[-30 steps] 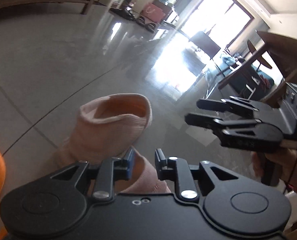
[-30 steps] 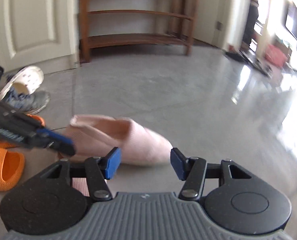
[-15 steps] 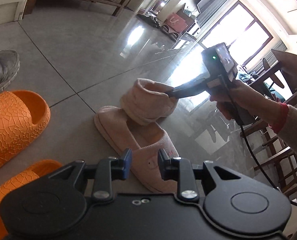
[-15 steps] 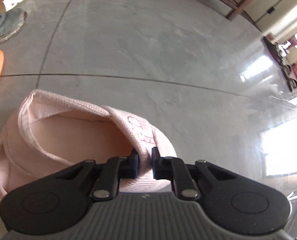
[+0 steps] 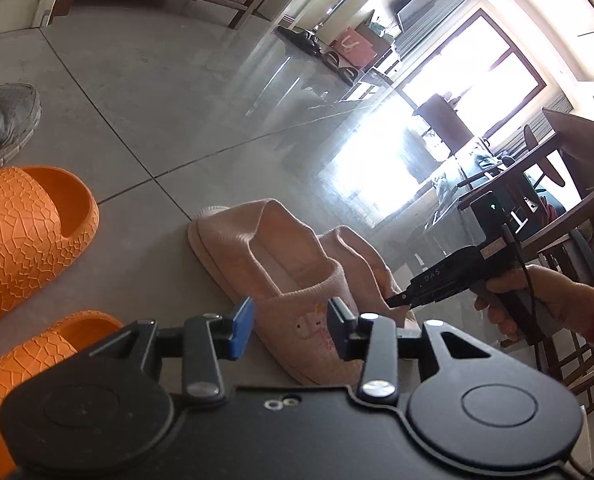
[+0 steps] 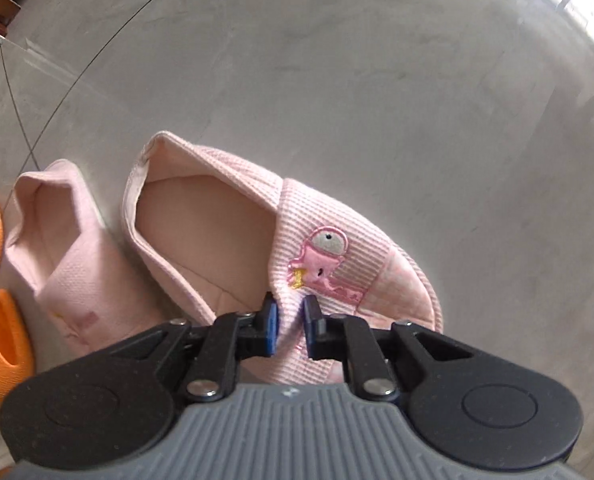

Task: Organize scattered shoes
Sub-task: 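Carry the pink slipper with the left gripper and place it beside the first, then grasp the orange slide by its strap with the left gripper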

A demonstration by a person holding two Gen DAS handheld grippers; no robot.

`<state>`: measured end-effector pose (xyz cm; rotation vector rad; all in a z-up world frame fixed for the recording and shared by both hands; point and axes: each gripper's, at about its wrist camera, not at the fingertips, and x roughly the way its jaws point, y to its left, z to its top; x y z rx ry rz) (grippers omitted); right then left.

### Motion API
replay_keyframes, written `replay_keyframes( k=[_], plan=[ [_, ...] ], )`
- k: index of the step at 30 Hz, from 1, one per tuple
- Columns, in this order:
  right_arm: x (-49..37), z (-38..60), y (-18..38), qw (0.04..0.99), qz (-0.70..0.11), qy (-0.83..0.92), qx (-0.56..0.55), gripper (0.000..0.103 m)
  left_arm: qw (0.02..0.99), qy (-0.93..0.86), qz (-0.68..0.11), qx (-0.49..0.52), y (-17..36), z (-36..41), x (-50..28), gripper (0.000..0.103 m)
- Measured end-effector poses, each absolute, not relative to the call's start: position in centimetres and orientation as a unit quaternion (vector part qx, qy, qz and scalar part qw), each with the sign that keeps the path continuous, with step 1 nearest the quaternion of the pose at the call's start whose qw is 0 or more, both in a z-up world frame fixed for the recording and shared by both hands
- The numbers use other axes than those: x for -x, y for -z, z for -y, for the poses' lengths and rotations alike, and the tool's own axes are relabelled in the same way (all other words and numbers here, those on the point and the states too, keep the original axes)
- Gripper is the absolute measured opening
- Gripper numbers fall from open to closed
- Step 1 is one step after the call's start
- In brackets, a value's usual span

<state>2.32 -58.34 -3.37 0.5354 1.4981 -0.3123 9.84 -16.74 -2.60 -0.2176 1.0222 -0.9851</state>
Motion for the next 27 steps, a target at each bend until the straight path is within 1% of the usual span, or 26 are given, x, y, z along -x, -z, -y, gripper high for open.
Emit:
replay_keyframes(
  k=[7,10,11,12,13,14,16,18,21,24,27],
  plan=[
    [-7.8,55.6,3.7,0.72,-0.613,0.124,-0.301,0.019,0.757,0.444,-0.471,0.086,2.4,16.0,-9.0,0.043],
    [-8.3,54.2,2.5,0.737,-0.601,0.121,-0.285,0.023,0.766,0.441,-0.464,0.058,1.8,14.8,-8.5,0.046],
    [-8.1,53.7,2.0,0.745,-0.597,0.119,-0.273,0.026,0.769,0.439,-0.462,0.046,1.6,14.2,-8.4,0.048],
    [-7.8,53.3,1.4,0.756,-0.589,0.12,-0.26,0.035,0.775,0.434,-0.458,0.035,1.4,13.4,-8.3,0.05],
    [-6.8,52.4,0.0,0.783,-0.567,0.127,-0.222,0.042,0.784,0.424,-0.454,0.024,1.1,12.1,-8.2,0.054],
    [-5.5,51.2,-1.4,0.812,-0.541,0.13,-0.174,0.047,0.79,0.414,-0.452,0.019,1.0,11.1,-8.2,0.056],
    [-3.7,49.3,-2.5,0.845,-0.509,0.115,-0.119,0.048,0.804,0.382,-0.455,0.014,0.8,8.4,-8.1,0.056],
    [-1.5,45.6,-3.4,0.87,-0.483,0.063,-0.076,0.05,0.822,0.345,-0.453,0.005,0.8,6.2,-7.9,0.057],
    [0.5,39.7,-2.8,0.876,-0.476,-0.026,-0.065,0.05,0.841,0.291,-0.456,0.003,0.9,3.3,-7.1,0.059],
    [0.2,35.0,-1.7,0.874,-0.472,-0.098,-0.066,0.05,0.836,0.278,-0.471,0.042,1.0,1.7,-6.0,0.059],
    [-0.8,31.2,-0.8,0.873,-0.463,-0.128,-0.083,0.05,0.828,0.279,-0.48,0.084,1.3,1.6,-5.3,0.059]
  ],
)
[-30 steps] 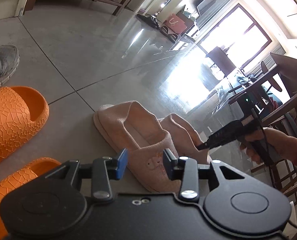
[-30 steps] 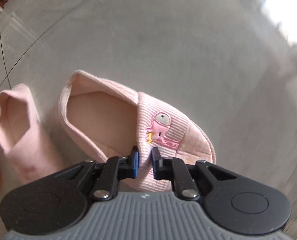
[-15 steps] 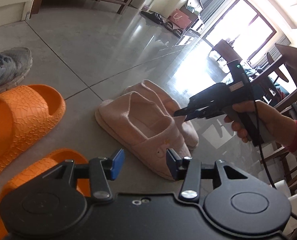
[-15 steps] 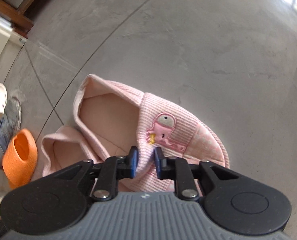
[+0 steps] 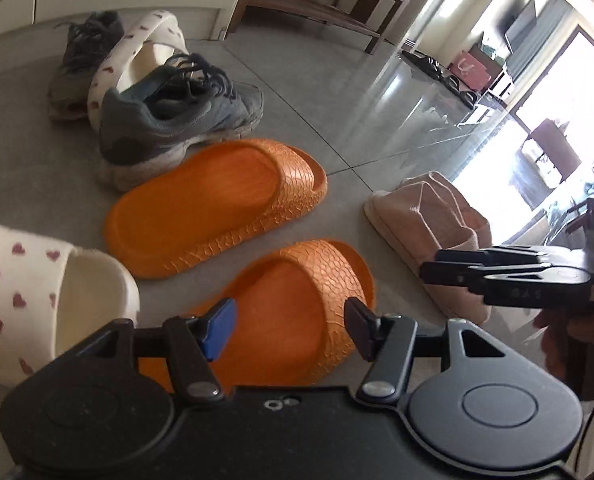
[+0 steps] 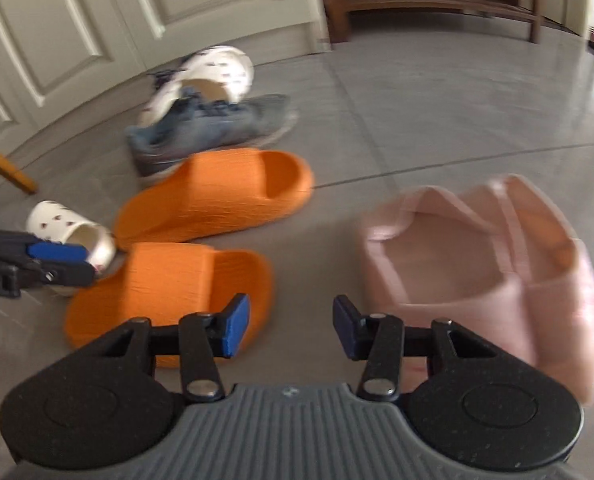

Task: Organize scattered shoes
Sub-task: 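Grasp the orange slide by its strap with the left gripper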

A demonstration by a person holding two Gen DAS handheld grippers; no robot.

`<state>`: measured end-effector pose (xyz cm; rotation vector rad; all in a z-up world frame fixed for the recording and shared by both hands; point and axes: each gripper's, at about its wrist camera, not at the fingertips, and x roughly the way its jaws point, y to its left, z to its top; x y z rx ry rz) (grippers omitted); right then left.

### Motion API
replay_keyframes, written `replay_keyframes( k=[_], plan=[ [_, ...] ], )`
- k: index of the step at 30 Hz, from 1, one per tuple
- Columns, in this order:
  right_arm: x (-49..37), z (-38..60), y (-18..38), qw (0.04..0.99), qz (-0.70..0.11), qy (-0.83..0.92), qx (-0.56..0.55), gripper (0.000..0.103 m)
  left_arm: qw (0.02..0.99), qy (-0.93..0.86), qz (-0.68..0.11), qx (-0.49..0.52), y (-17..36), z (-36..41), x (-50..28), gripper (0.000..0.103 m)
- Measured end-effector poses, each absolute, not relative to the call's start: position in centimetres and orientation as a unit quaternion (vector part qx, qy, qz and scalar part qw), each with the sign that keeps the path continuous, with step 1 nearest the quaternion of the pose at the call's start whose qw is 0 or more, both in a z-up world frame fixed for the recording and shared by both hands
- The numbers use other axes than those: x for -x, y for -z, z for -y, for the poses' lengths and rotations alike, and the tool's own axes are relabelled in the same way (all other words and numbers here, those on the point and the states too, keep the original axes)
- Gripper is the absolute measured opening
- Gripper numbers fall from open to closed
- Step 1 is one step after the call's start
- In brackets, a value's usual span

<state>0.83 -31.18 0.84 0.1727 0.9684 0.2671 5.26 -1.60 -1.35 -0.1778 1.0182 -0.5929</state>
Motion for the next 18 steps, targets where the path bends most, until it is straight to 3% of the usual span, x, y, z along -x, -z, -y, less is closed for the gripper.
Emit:
replay_keyframes(
  k=[9,13,18],
  plan=[
    [-1.0,33.4,-1.3,0.881,-0.446,-0.089,-0.133,0.052,0.798,0.291,-0.497,0.176,5.5,4.0,-7.3,0.052],
    [0.0,34.9,-1.3,0.882,-0.446,-0.056,-0.146,0.053,0.779,0.32,-0.508,0.179,7.2,5.4,-8.9,0.021],
    [1.6,37.2,-1.2,0.879,-0.448,-0.025,-0.163,0.053,0.757,0.375,-0.505,0.175,7.0,5.6,-9.6,0.013]
  ],
)
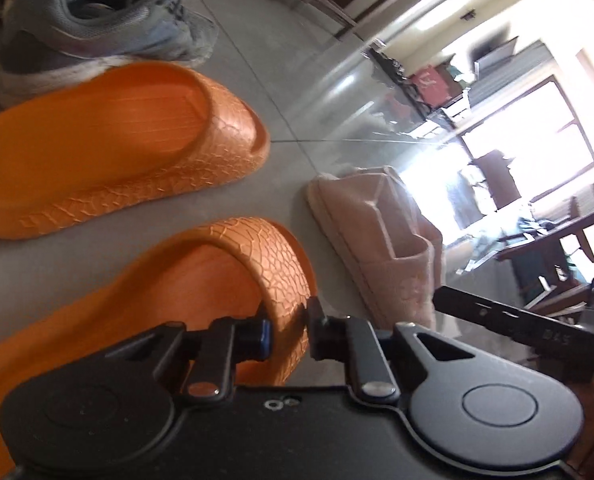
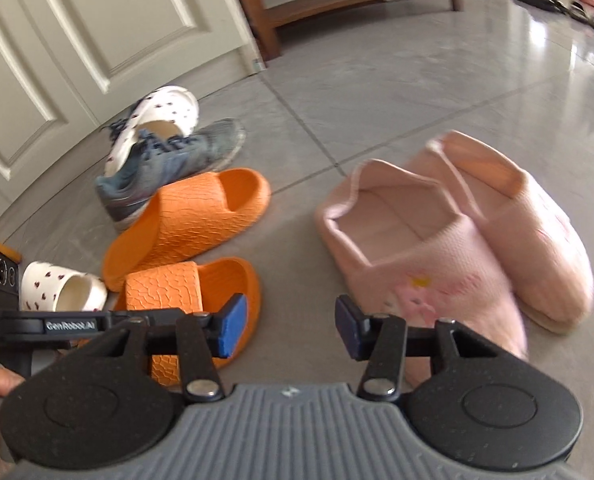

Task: Organize scattered shoes
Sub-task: 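Grasp the orange slide by its strap with the left gripper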

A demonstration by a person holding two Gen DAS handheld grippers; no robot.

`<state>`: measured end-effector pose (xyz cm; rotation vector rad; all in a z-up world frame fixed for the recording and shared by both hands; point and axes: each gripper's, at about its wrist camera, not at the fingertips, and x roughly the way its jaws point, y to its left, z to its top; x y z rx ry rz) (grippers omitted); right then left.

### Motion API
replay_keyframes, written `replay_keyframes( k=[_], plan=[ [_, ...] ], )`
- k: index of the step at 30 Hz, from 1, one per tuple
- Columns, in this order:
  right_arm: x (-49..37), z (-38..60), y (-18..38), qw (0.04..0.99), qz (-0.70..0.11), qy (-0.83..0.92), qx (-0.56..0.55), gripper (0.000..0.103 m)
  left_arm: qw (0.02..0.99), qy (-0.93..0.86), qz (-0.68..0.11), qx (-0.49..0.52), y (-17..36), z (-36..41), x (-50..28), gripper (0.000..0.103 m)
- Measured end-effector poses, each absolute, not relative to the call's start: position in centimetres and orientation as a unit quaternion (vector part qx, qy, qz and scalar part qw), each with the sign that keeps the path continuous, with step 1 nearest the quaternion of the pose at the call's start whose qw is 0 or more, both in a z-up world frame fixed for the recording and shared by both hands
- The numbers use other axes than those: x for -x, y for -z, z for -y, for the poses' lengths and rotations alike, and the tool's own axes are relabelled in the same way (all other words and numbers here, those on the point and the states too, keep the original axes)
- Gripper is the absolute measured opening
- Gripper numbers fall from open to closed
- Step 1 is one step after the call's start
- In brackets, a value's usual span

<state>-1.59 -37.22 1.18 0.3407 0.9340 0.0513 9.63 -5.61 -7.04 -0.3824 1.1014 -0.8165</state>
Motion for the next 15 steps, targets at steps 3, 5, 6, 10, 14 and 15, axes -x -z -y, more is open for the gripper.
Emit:
replay_keyframes(
  k=[3,5,6,10,14,15],
  plan=[
    [2.1,38.2,-1.5,0.883,-0.441,-0.016,-0.161,0.053,0.749,0.424,-0.495,0.122,4.9,6.0,-8.8,0.012],
    [2.1,38.6,-1.7,0.885,-0.438,-0.012,-0.159,0.053,0.739,0.464,-0.483,0.068,2.8,6.4,-8.0,0.013],
    [2.2,38.7,-1.8,0.886,-0.436,-0.011,-0.158,0.053,0.736,0.476,-0.48,0.05,2.2,6.7,-7.7,0.013],
    [2.5,39.2,-2.5,0.89,-0.429,-0.005,-0.156,0.053,0.71,0.525,-0.469,-0.018,0.5,8.6,-6.7,0.013],
    [3.2,39.4,-2.9,0.891,-0.427,-0.006,-0.153,0.053,0.671,0.564,-0.477,-0.056,0.8,10.3,-5.2,0.013],
    [3.3,39.4,-3.0,0.891,-0.427,-0.007,-0.15,0.053,0.661,0.572,-0.481,-0.065,1.1,10.5,-4.6,0.013]
  ],
)
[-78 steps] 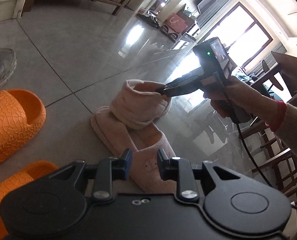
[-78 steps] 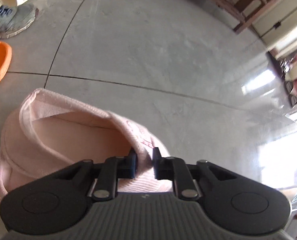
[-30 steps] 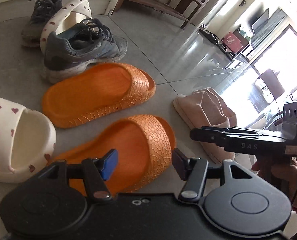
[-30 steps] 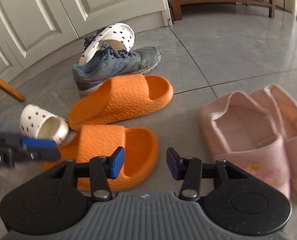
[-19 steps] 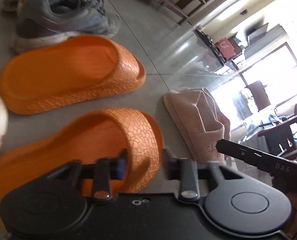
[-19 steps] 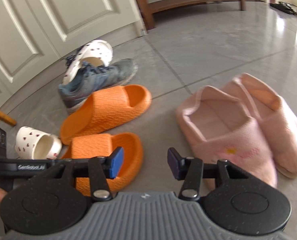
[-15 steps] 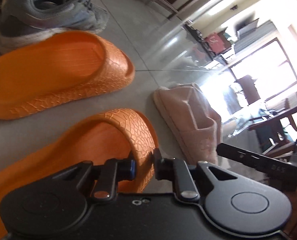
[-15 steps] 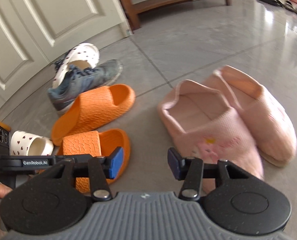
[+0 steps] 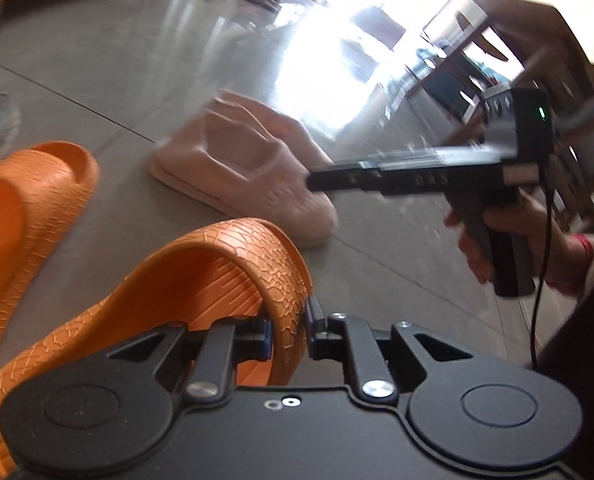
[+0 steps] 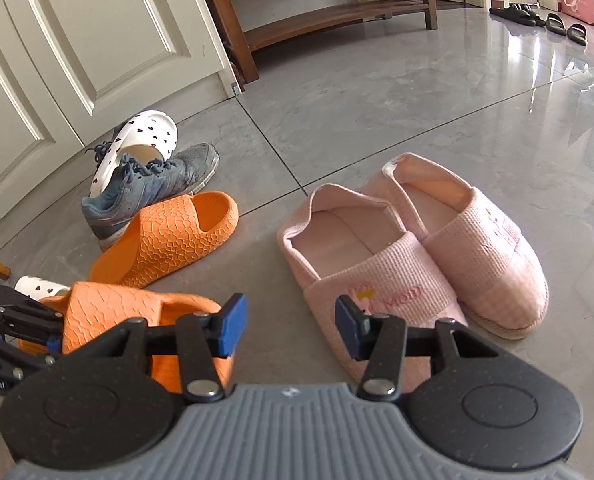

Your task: Organize scattered shoes

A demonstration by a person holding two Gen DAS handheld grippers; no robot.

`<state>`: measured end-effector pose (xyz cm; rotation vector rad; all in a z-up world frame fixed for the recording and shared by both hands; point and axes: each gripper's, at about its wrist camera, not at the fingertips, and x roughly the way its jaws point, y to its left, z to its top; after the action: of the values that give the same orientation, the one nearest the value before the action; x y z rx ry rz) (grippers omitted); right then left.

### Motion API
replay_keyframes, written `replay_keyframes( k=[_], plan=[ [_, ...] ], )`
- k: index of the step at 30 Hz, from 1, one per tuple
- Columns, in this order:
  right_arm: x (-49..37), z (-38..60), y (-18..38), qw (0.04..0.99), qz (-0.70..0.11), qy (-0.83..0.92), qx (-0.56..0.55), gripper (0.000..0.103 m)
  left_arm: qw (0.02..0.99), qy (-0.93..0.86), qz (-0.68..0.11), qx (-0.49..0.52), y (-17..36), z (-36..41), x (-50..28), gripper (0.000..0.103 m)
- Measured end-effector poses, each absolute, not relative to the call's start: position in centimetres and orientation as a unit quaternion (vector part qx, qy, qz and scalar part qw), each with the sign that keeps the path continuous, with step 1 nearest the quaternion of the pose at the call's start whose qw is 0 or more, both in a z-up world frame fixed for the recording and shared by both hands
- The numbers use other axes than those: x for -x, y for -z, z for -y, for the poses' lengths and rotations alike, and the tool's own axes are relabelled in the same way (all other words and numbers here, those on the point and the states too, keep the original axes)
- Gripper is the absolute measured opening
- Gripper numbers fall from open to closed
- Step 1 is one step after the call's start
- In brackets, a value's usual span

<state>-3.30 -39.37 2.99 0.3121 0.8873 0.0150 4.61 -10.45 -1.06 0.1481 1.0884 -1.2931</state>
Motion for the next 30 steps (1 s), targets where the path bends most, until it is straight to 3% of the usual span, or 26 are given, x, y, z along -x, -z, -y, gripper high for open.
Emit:
replay_keyframes(
  k=[15,20,25,27,30],
  plan=[
    [2.1,34.9,-2.1,0.884,-0.447,-0.1,-0.088,0.053,0.543,0.592,-0.535,-0.262,3.5,5.4,4.2,0.014],
    [2.0,31.3,-1.2,0.872,-0.461,-0.155,-0.054,0.053,0.508,0.588,-0.521,-0.353,3.9,5.0,5.2,0.026],
    [2.1,28.9,-0.7,0.866,-0.463,-0.191,-0.011,0.053,0.5,0.568,-0.524,-0.391,3.9,3.4,5.4,0.029],
    [1.9,28.6,-0.9,0.867,-0.459,-0.194,-0.007,0.053,0.51,0.557,-0.531,-0.385,3.2,3.0,4.8,0.027],
    [1.5,29.0,-0.8,0.867,-0.46,-0.189,-0.023,0.053,0.533,0.539,-0.553,-0.346,1.7,1.9,2.6,0.039]
  ],
)
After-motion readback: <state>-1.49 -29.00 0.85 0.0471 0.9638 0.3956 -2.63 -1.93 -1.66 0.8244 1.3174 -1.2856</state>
